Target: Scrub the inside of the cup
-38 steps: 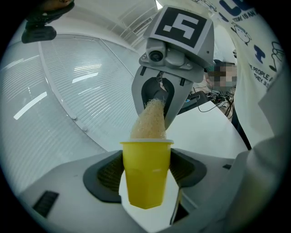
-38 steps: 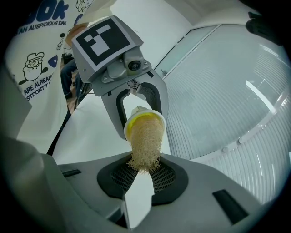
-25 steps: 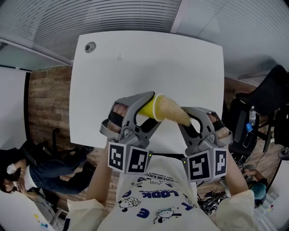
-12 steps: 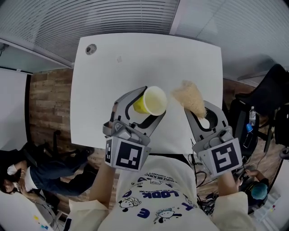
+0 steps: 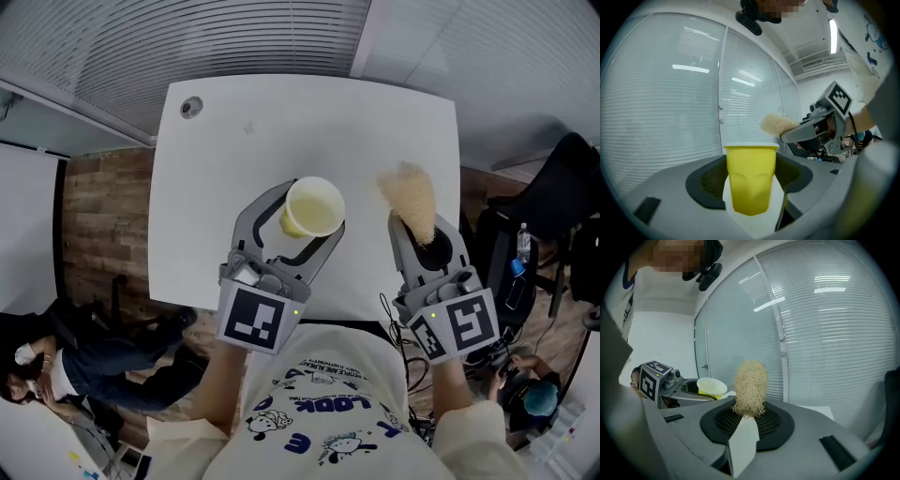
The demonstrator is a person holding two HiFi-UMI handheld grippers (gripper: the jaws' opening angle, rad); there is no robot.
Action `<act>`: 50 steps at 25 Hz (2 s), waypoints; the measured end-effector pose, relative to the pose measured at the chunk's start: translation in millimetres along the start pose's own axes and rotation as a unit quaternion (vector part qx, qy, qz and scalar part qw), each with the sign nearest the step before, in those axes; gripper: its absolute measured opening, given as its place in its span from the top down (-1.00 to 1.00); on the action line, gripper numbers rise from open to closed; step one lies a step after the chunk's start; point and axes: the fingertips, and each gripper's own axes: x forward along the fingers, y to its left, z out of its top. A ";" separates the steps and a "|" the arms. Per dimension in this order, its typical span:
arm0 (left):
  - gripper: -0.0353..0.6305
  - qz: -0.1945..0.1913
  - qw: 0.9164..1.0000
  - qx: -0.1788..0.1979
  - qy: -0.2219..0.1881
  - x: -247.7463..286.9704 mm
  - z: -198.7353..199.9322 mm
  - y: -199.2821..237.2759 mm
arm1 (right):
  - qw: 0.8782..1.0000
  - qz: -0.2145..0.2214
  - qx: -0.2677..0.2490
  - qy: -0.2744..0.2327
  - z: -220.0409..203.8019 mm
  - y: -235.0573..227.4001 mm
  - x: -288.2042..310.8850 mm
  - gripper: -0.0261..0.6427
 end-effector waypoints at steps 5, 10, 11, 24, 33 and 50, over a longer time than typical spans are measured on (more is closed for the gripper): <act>-0.12 0.015 1.000 -0.022 -0.007 -5.9 -2.7 2.7 | 0.999 -0.031 0.031 -0.014 -8.5 -1.7 -5.0 0.72; -0.12 0.022 0.999 -0.045 -0.006 -9.4 -8.7 -0.9 | 0.997 -0.058 0.034 -0.026 -13.4 -1.4 -11.0 0.72; -0.12 0.023 0.999 -0.047 -0.005 -9.4 -10.0 -2.4 | 0.997 -0.059 0.037 -0.026 -14.8 -1.0 -12.0 0.72; -0.12 0.065 0.996 -0.062 -0.010 -11.8 -14.1 -5.8 | 0.995 -0.089 0.047 -0.027 -26.6 -2.1 -20.1 0.72; -0.12 0.078 0.995 -0.066 -0.012 -13.7 -9.4 -4.6 | 0.994 -0.096 0.046 -0.025 -27.5 -2.1 -22.1 0.72; -0.12 0.078 0.994 -0.071 -0.014 -15.3 -9.0 -4.3 | 0.993 -0.102 0.048 -0.021 -30.9 1.5 -21.3 0.72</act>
